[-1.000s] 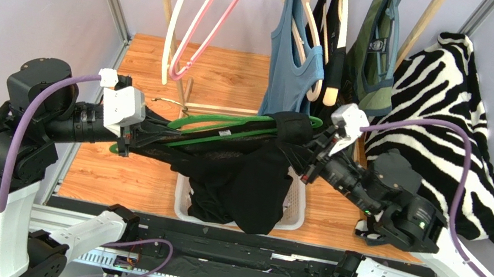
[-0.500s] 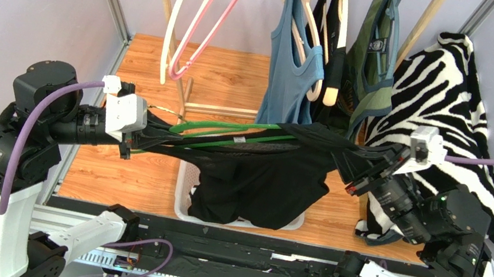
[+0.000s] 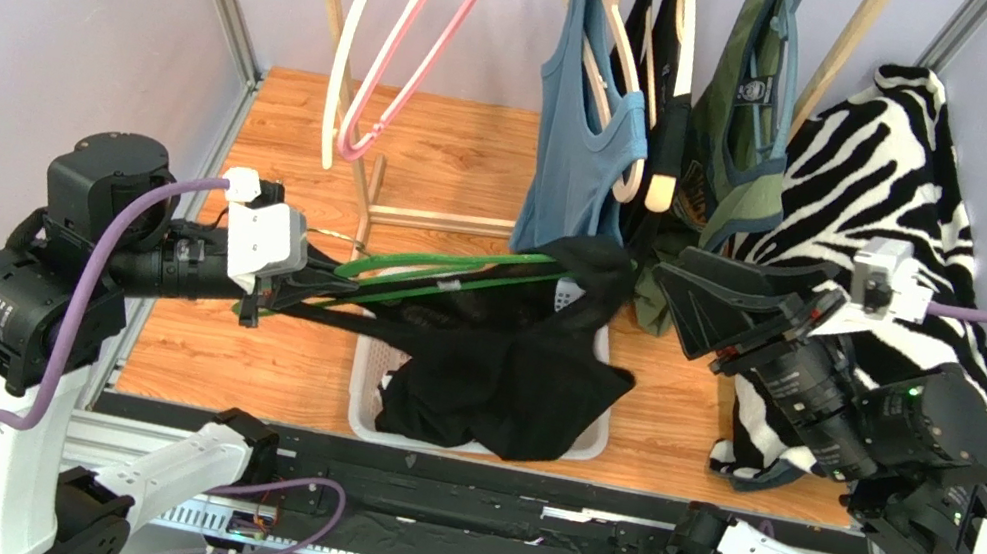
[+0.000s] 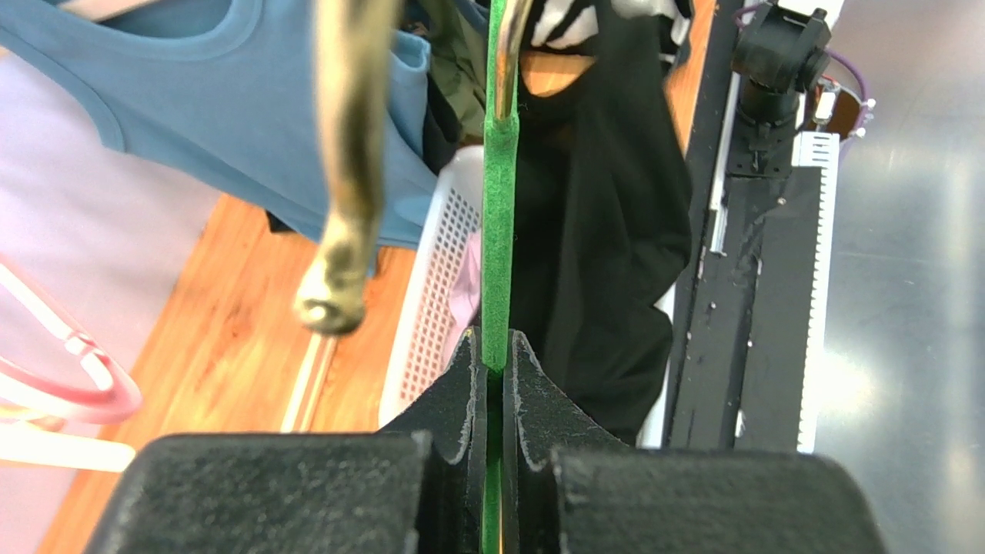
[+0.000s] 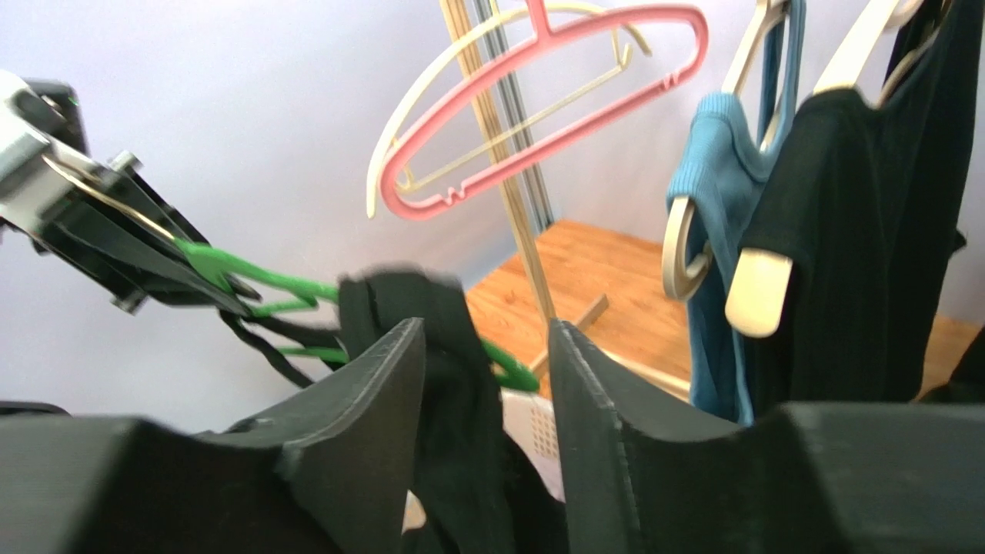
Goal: Remove the tank top from the hanger
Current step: Hang the tank top on the hanger.
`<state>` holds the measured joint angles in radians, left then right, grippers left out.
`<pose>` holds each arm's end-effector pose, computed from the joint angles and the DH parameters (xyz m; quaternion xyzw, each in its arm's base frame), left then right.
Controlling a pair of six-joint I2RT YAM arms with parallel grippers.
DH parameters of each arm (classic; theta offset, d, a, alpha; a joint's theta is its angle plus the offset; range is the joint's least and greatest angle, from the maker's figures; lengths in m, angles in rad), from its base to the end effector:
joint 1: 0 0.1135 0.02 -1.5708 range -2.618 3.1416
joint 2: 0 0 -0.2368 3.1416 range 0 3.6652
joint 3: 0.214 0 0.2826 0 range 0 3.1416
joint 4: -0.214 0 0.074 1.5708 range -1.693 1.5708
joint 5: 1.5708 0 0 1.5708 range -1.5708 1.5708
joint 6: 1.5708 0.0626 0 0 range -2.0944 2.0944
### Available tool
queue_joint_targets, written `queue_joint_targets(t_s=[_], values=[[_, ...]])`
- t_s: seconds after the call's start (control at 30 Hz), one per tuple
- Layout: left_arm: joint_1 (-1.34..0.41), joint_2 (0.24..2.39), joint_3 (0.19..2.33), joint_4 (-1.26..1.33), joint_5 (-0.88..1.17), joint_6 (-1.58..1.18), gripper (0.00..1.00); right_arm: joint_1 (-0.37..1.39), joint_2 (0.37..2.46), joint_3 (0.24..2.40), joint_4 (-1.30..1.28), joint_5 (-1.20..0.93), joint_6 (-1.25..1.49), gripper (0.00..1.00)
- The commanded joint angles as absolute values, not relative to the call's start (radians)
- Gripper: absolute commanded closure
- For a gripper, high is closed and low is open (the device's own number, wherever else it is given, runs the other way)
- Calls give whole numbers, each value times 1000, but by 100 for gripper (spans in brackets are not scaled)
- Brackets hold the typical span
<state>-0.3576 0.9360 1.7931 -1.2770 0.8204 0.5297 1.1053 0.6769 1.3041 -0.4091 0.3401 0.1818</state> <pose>0.0978 -0.0854 0.5046 0.5263 0.6017 -0.2904 0.5260 0.0876 0.1279 0.5013 -0.1567 0.6111 0.3765 0.6784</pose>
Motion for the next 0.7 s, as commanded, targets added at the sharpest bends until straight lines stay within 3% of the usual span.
queue_joint_targets(t_s=[0.0, 0.07, 0.17, 0.23, 0.33, 0.67], values=[[-353, 930, 1807, -1290, 808, 551, 100, 1104, 690, 1351, -342, 307, 176, 51], [-353, 931, 1810, -1290, 811, 549, 100, 1103, 716, 1350, -350, 285, 187, 54], [-353, 930, 1812, -1287, 815, 543, 100, 1104, 753, 1351, -353, 272, 199, 70], [-353, 928, 1813, -1287, 813, 542, 100, 1104, 771, 1347, -354, 238, 218, 72], [-354, 922, 1812, -1287, 810, 541, 100, 1106, 805, 1345, -391, 137, 229, 54], [-353, 923, 1802, -1281, 802, 542, 100, 1104, 718, 1189, -411, 118, 284, 28]])
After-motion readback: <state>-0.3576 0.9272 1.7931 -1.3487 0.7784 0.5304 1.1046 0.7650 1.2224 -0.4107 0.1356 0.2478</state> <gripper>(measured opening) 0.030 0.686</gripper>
